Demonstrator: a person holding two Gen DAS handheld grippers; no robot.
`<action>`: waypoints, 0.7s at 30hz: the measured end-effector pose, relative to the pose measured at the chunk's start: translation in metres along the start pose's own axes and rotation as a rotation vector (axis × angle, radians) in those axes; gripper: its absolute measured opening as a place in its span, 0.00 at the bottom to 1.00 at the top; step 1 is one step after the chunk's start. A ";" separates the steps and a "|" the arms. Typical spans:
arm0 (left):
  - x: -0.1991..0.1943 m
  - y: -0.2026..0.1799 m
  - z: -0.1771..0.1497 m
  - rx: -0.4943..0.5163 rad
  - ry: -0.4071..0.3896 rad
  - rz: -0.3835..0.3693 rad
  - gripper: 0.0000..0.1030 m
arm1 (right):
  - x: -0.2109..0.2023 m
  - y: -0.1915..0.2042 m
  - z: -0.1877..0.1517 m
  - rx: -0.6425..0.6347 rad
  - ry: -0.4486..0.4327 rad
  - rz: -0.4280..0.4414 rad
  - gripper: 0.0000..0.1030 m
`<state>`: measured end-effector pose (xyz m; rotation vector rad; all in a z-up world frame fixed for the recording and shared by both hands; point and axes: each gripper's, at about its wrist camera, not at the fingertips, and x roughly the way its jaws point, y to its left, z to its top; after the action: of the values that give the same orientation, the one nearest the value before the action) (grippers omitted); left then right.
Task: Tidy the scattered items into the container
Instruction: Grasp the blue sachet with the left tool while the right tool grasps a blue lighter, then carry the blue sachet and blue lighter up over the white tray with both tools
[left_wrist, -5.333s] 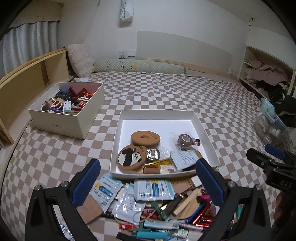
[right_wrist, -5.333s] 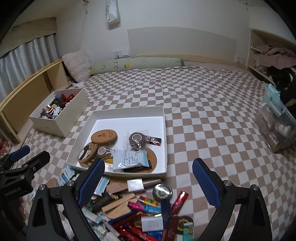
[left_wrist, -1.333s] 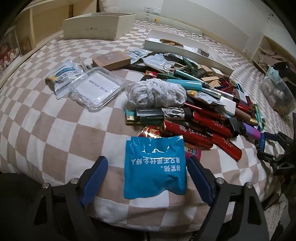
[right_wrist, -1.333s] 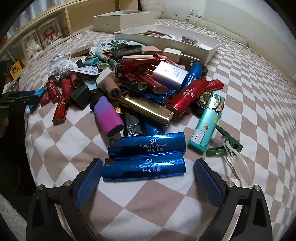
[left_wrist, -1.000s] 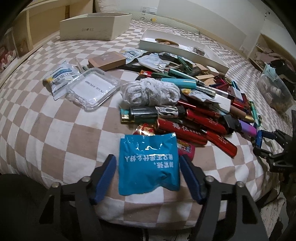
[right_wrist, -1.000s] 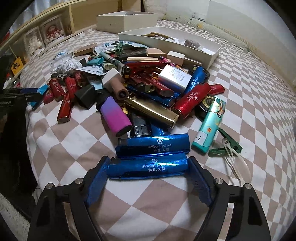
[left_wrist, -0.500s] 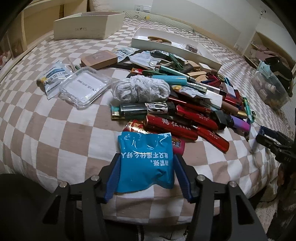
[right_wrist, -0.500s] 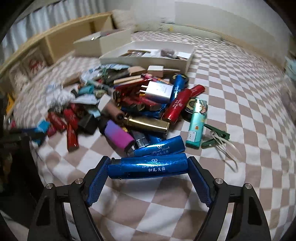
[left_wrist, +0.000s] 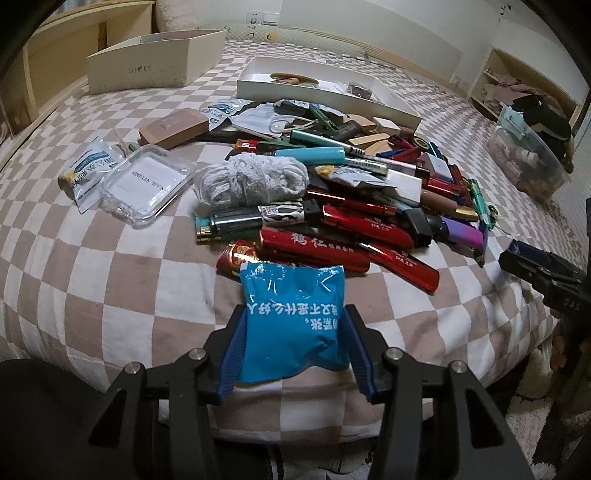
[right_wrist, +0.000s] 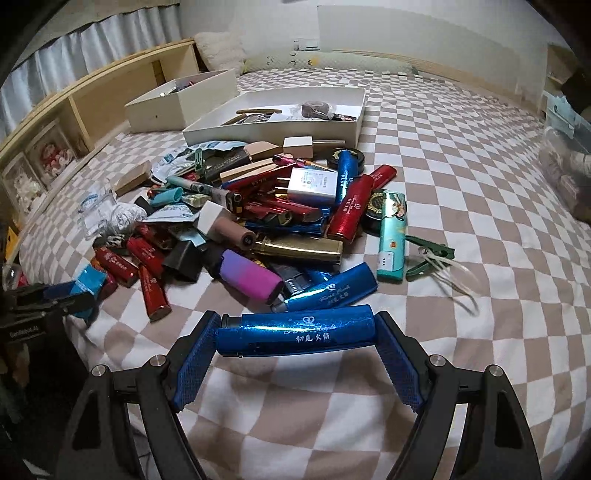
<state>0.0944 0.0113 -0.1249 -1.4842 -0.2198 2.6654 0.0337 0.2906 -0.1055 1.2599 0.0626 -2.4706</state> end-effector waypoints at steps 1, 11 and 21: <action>0.000 0.000 0.000 -0.002 -0.001 -0.005 0.48 | 0.000 0.001 0.000 0.006 0.000 0.002 0.81; -0.014 -0.003 0.008 -0.011 -0.031 -0.053 0.48 | 0.000 0.005 0.001 0.087 -0.003 0.040 0.81; -0.014 -0.011 0.020 0.006 -0.040 -0.080 0.48 | 0.000 0.021 0.003 0.065 -0.001 0.036 0.81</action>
<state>0.0852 0.0187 -0.1008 -1.3915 -0.2670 2.6320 0.0381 0.2703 -0.1011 1.2757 -0.0411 -2.4606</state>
